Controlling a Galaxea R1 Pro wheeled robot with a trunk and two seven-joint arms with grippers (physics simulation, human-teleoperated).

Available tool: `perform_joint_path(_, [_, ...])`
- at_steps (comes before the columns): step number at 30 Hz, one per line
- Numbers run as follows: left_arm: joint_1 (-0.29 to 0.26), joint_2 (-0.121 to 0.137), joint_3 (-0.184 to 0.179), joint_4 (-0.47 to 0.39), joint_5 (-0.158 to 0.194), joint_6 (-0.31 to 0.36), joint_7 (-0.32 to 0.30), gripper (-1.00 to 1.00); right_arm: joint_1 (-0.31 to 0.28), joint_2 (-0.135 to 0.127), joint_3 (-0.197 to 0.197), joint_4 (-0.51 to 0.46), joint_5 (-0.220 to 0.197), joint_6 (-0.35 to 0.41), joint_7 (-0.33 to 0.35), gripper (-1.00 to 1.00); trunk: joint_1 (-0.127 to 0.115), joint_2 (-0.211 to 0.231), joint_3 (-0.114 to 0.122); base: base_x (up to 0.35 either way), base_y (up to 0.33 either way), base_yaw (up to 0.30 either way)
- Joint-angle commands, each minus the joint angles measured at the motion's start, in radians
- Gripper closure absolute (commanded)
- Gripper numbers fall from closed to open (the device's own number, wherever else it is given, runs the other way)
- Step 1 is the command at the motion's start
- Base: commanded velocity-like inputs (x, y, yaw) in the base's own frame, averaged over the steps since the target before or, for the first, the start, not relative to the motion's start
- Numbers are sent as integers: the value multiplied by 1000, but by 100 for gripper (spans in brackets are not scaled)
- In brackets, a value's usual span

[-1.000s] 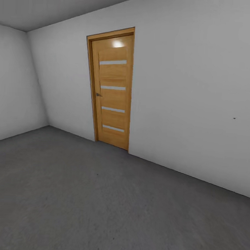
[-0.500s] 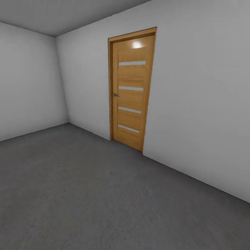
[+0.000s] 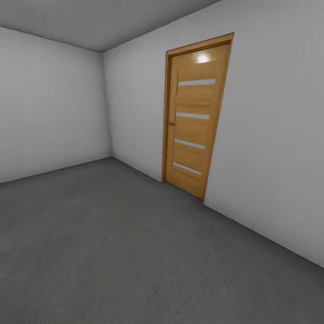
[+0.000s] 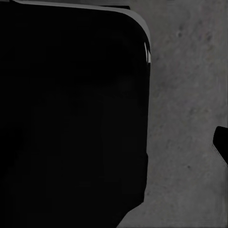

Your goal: Move the two storage containers from the living room to the garage. In the garage, place one container on the floor and stack the other container on top of it (either order is fine).

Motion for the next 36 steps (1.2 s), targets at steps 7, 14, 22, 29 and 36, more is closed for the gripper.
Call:
perform_joint_path(7, [0,5,-2,-1,8,3,-6,-100,0,-2,1,2,-1,-4,-1,-100,0,0,-1,156,29,105])
perform_joint_path(14, [0,5,-4,0,10,11,-8,-100,0,0,3,1,1,-3,1,-100,0,0,-1,316,9,6])
perform_joint_path(22, [0,6,-4,1,11,12,-8,-100,0,0,5,1,4,-1,1,-100,0,0,-1,331,0,0])
perform_joint_path(29, [0,6,-4,1,12,13,-8,-100,0,0,6,1,3,4,1,-100,0,0,-1,331,0,0])
perform_joint_path(36, [0,6,-4,1,12,14,-8,-100,0,-1,4,1,0,-2,1,-100,0,0,-1,331,0,0])
